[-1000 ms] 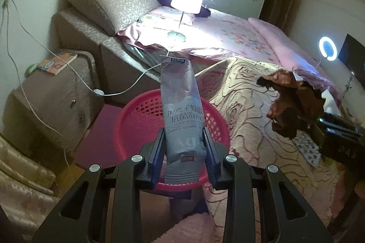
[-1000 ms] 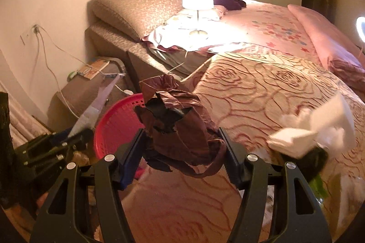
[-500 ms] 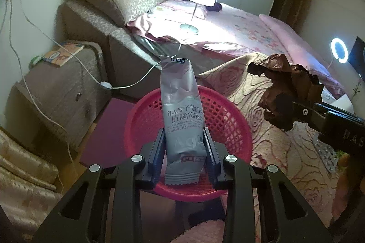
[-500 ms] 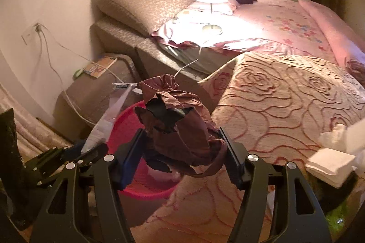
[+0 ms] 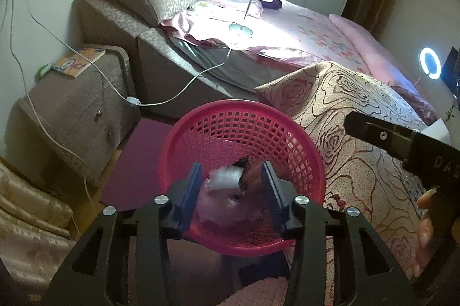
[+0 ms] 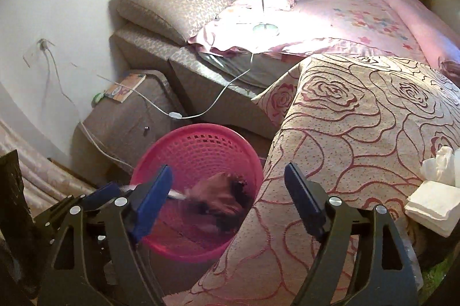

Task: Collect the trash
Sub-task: 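Carry the packet and brown paper over the wastebasket and open both tools, then move both tools back toward the remaining trash on the bed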

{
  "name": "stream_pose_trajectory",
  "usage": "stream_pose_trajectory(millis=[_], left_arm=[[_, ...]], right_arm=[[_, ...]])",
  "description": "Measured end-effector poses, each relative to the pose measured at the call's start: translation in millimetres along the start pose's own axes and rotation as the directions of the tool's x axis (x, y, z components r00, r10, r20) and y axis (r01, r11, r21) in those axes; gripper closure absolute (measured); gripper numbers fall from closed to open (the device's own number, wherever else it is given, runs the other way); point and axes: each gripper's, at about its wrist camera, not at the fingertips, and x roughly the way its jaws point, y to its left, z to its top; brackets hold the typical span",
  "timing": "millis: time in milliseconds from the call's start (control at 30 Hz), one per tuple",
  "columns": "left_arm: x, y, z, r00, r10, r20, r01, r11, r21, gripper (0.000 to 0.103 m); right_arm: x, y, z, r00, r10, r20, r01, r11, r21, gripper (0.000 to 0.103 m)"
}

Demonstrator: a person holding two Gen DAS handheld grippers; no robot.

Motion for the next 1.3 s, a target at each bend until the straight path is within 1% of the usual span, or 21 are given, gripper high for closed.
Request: stream_pose_trajectory(millis=[133,300,467,667,733,833,900,1000,1200,1300], left_arm=[[0.5,0.3,-0.4,1.0,0.004,0.002,-0.004,1.0,-0.003,0.06],[-3.4,1.6,-1.7,1.0,0.01,0.012,-0.01,1.0,-0.009,0.055],[-9.5,0.3,-4.4,1.0,0.013,0.02,-0.012,1.0,-0.007,0.054],[-20.5,-4.8,-5.0,0.999,0.017,0.036,-0.017,1.0,-0.004,0.051],[-25.6,-8.8,-4.7,0.999,0.023,0.047,-0.023,1.0,0.007,0.049],[-32.5,-14.7,-5.2,0.998,0.029,0.057,-0.03,0.999,0.024,0.043],[-38.2,-19.9,-6.2,0.997,0.03,0.068,-0.032,0.999,0.033,0.037],[-45.6,-29.7,-9.2,0.996,0.027,0.085,-0.032,0.998,0.058,0.033],[-54.0,-49.4,-12.2,0.995,0.0,0.101,-0.01,0.995,0.101,0.029],[-56.1,-58.9,-15.6,0.995,-0.014,0.101,0.001,0.992,0.124,0.029]], right_arm=[[-3.5,-2.8,-2.2,1.0,-0.013,0.009,0.013,1.0,-0.003,0.026],[-9.2,-2.0,-8.3,1.0,-0.019,0.019,0.019,1.0,-0.012,0.026],[-17.8,-3.4,-13.6,0.999,-0.03,0.035,0.031,0.999,-0.022,0.026],[-32.6,-10.3,-20.9,0.998,-0.04,0.054,0.04,0.999,-0.005,0.026],[-41.0,-14.3,-25.5,0.997,-0.045,0.061,0.046,0.999,-0.001,0.026],[-53.5,-21.2,-32.2,0.997,-0.042,0.064,0.042,0.999,0.014,0.025],[-61.7,-27.5,-37.5,0.997,-0.041,0.067,0.039,0.999,0.031,0.023],[-76.9,-38.0,-47.3,0.996,-0.047,0.075,0.044,0.998,0.053,0.022],[-111.3,-57.7,-65.8,0.991,-0.075,0.11,0.066,0.995,0.079,0.022],[-129.9,-68.0,-75.2,0.986,-0.104,0.133,0.093,0.992,0.087,0.022]])
